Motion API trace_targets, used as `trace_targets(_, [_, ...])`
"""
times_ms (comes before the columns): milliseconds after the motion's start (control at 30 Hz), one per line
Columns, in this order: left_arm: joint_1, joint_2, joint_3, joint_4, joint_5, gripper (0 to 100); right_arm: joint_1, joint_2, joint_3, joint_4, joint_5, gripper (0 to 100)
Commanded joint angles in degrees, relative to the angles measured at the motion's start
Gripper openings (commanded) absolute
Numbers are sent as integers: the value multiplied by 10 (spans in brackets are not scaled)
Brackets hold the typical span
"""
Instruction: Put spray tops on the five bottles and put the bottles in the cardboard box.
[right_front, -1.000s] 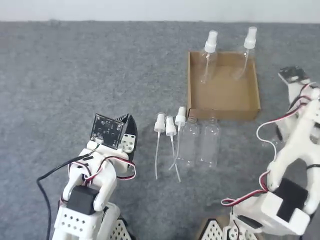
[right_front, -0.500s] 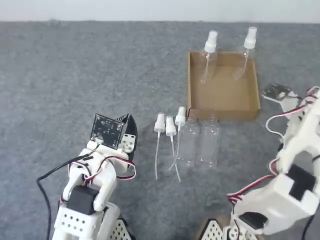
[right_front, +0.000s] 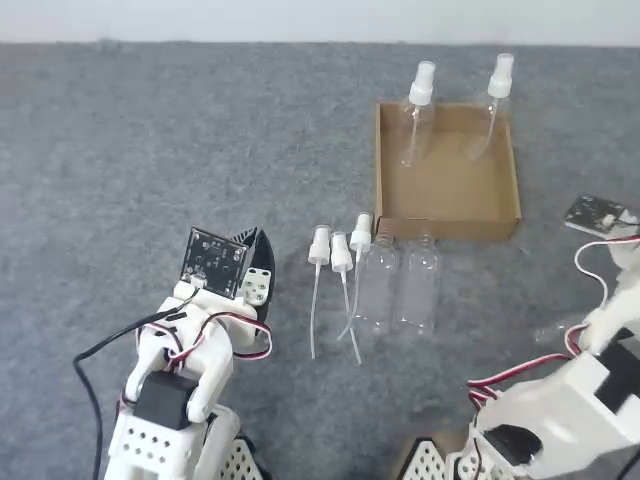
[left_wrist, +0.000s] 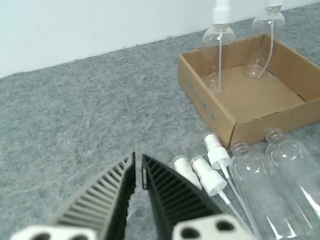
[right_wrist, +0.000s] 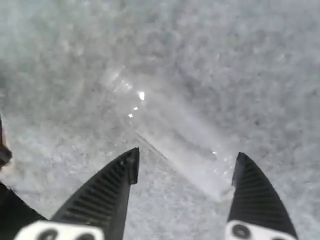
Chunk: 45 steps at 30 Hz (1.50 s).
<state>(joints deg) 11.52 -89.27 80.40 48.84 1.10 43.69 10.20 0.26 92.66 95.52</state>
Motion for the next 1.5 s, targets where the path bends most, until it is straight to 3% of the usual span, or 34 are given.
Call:
trace_targets(0, [3, -7, -2, -16, -4, 11, 3, -13, -28, 14, 23, 251])
trace_targets(267, [3, -7, -2, -16, -4, 11, -7, -12, 17, 8, 113, 251])
trace_targets(433, [3, -7, -2, -16, -4, 11, -18, -6, 40, 1, 128, 251])
trace_targets(833, [3, -7, -2, -16, -4, 11, -28, -7, 193, -197, 120, 249])
trace_targets(933, [3, -7, -2, -16, -4, 11, -27, -7, 201, -235, 56, 227])
trace_targets(1167, [3, -4, -3, -16, -4, 11, -30, -7, 198, -284, -164, 11])
trace_targets(1467, [-3, 64, -80, 37, -7, 11, -31, -10, 156, -269, -523, 13])
